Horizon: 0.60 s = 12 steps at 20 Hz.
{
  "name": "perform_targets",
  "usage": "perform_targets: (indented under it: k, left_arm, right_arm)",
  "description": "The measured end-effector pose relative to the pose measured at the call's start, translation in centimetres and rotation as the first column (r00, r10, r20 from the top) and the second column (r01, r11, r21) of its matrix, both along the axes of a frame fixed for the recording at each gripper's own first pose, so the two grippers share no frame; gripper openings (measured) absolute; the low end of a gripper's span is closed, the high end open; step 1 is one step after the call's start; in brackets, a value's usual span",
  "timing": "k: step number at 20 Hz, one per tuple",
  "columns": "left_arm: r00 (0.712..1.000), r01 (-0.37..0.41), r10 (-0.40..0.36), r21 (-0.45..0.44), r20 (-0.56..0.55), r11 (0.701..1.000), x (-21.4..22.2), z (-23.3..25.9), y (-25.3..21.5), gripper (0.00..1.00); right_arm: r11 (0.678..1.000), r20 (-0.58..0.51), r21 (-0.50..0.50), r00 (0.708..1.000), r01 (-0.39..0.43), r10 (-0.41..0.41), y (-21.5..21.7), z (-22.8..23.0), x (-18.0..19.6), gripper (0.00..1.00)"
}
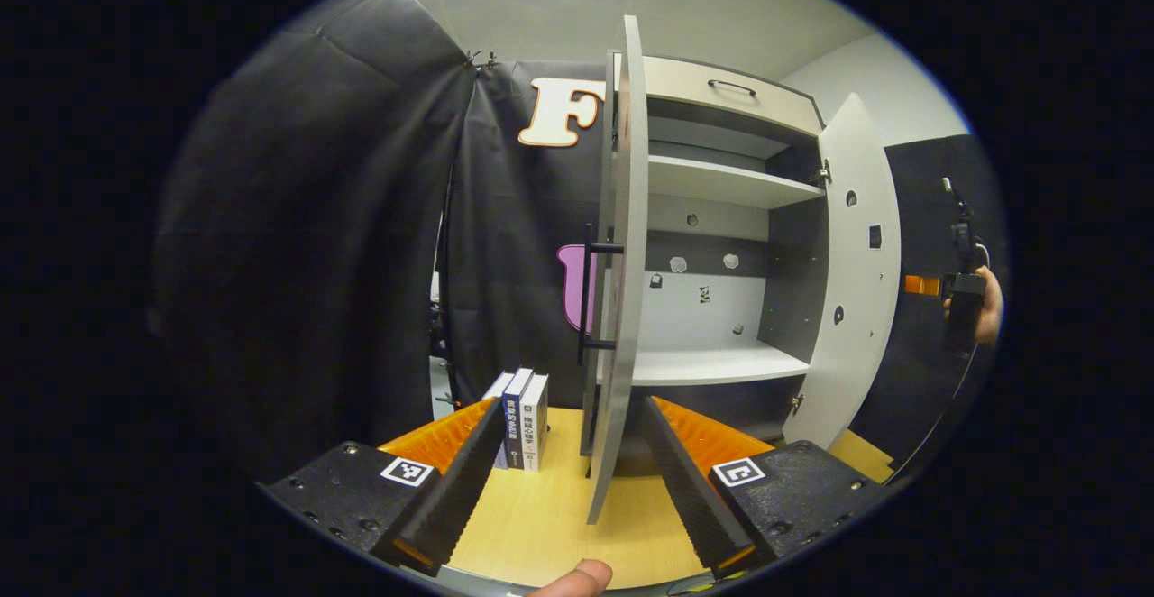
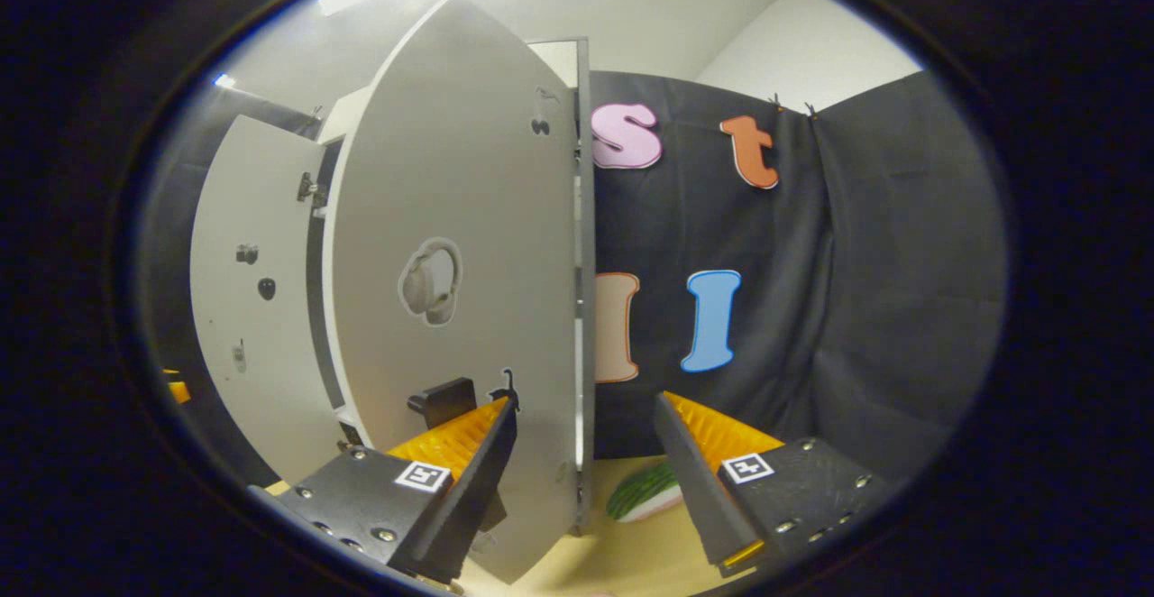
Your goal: Grasp the bottle in the cabinet with the left hand and place it on the coaster, then close the right door with the right hand and the left door with the left hand.
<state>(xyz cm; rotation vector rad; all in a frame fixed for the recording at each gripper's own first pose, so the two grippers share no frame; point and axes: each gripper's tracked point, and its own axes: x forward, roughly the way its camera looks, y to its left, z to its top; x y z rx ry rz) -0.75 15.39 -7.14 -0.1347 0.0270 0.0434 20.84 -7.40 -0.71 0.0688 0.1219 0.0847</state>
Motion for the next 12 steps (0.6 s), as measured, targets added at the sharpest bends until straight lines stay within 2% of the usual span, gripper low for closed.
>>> perform_targets:
  k: [6, 8, 9, 11, 12]
  left_arm:
    - [0.999, -0.048, 0.048, 0.001, -0.021, 0.999, -0.7, -1.2, 3.2, 0.96]
    - [0.998, -0.058, 0.058, -0.004, -0.028, 0.998, -0.8, -1.6, 4.2, 0.94]
    - [0.997, -0.062, 0.062, -0.006, -0.038, 0.998, -1.0, -1.9, 4.5, 0.96]
    - [0.996, -0.076, 0.076, -0.007, -0.051, 0.997, -1.1, -2.4, 5.5, 0.93]
    - [0.995, -0.08, 0.08, -0.006, -0.058, 0.997, -1.2, -2.7, 5.8, 0.96]
  right_arm:
    - [0.996, 0.022, 0.032, 0.997, -0.08, 0.08, 4.9, -0.2, 1.5, 0.94]
    - [0.99, 0.022, 0.049, 0.991, -0.133, 0.132, 7.3, -0.5, 1.7, 0.94]
    - [0.986, 0.021, 0.047, 0.987, -0.158, 0.158, 8.2, -0.6, 1.6, 0.94]
    - [0.987, 0.027, 0.03, 0.987, -0.16, 0.16, 8.8, -0.7, 1.6, 0.96]
    - [0.987, 0.026, 0.026, 0.987, -0.157, 0.156, 8.8, -1.0, 1.6, 0.92]
